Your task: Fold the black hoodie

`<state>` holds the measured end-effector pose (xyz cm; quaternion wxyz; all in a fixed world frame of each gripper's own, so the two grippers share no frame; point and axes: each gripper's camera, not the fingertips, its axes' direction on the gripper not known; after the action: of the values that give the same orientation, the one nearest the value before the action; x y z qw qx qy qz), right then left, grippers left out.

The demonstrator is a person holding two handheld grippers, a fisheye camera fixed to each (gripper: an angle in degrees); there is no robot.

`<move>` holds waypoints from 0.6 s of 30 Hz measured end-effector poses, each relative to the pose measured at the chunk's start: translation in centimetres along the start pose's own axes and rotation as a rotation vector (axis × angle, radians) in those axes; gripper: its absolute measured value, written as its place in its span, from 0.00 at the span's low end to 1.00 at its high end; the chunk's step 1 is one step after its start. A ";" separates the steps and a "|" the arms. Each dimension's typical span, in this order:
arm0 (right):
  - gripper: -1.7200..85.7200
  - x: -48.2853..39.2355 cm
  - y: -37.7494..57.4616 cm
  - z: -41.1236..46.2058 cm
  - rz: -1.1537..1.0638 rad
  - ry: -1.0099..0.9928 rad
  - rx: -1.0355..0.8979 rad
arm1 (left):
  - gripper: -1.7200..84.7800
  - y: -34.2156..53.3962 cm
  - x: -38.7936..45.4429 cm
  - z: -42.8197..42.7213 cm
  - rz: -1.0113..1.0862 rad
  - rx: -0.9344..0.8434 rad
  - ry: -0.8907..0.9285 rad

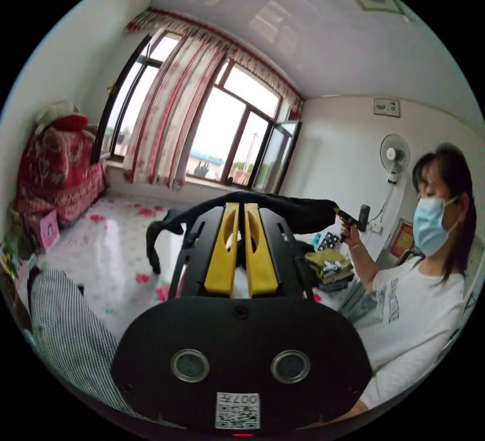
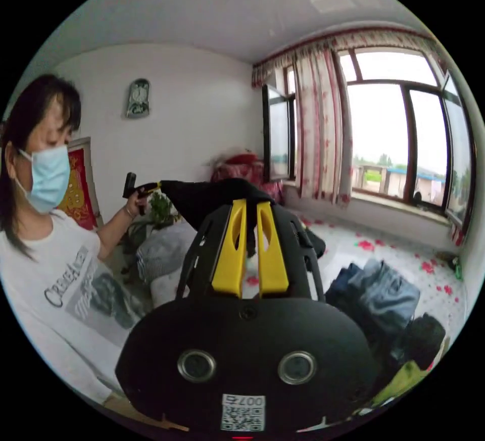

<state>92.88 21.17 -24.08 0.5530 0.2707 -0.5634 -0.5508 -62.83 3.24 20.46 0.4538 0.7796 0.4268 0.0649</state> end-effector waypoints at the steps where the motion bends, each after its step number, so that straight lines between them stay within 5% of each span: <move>1: 0.03 -0.6 3.3 0.7 0.028 -0.014 -0.084 | 0.01 3.5 -0.2 0.7 -0.045 -0.066 -0.011; 11: 0.03 -0.6 41.9 15.5 0.710 -0.045 -0.939 | 0.01 40.5 -6.9 8.6 -0.907 -0.681 -0.246; 18: 0.05 -4.4 43.3 15.5 0.558 -0.048 -1.090 | 0.01 39.0 -1.8 7.2 -0.742 -0.790 -0.354</move>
<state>92.86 40.87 17.72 0.7224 -0.2212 -0.2626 -0.6003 -36.75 -11.52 46.59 0.7679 0.3475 0.5328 -0.0760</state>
